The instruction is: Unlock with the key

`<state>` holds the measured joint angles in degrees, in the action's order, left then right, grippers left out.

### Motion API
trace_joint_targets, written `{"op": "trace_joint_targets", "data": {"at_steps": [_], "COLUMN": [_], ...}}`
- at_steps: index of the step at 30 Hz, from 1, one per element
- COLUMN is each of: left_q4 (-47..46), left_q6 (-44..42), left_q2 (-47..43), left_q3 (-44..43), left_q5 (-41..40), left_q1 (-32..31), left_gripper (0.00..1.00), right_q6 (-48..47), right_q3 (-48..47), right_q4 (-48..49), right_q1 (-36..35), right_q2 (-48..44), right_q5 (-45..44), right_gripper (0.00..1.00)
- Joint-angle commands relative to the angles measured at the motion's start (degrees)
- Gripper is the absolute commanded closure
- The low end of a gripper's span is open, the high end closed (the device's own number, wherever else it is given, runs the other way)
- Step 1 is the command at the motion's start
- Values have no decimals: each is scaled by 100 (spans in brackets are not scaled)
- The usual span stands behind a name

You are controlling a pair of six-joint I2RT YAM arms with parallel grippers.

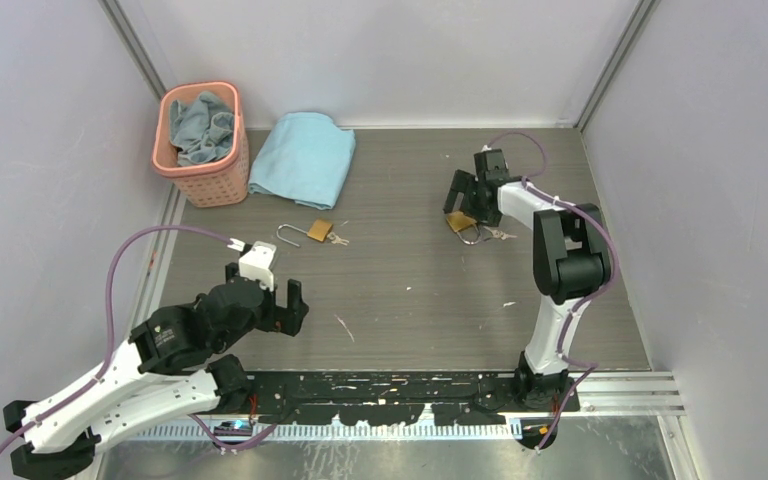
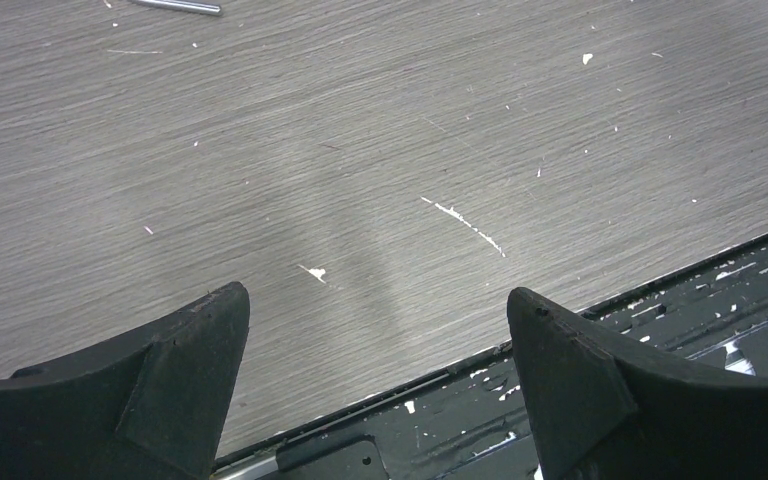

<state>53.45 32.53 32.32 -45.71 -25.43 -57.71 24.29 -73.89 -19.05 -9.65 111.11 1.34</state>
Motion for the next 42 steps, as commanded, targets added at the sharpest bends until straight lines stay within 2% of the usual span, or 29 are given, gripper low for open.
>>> {"op": "trace_joint_targets", "data": {"at_steps": [1, 10, 16, 18, 21, 25, 30, 36, 42], "left_q4": [-124, -124, -116, -116, -131, -133, -117, -115, -116], "left_q6": [-59, -67, -75, -78, -90, -89, -101, -105, -115], "left_q2": [-79, -93, -94, -108, -111, -94, -72, -98, -95], "left_q3": [-43, -43, -43, -43, -34, -34, -34, -34, -25], "left_q5": [-14, -12, -16, -25, -24, -11, -10, -37, -31], "left_q1": [18, 16, 19, 23, 15, 21, 21, 15, 18], "left_gripper": [0, 0, 0, 0, 0, 0, 0, 0, 0], "right_q6": [491, 840, 534, 349, -21, -249, 352, 937, 962], "right_q3": [535, 1100, 999, 967, 807, 534, -5, -308, -251], "right_q4": [156, 158, -28, -260, -565, -754, -989, -909, -586], "right_q1": [-228, -1282, -1612, -1619, -1613, -1550, -1373, -1342, -1191], "right_q2": [-433, -1017, -1408, -1603, -1747, -1506, -787, -308, -85], "right_q5": [491, 92, 172, -54, -868, -1615, -1838, -1882, -1659], "right_gripper": [3, 3, 4, 4, 3, 1, 0, 0, 0]}}
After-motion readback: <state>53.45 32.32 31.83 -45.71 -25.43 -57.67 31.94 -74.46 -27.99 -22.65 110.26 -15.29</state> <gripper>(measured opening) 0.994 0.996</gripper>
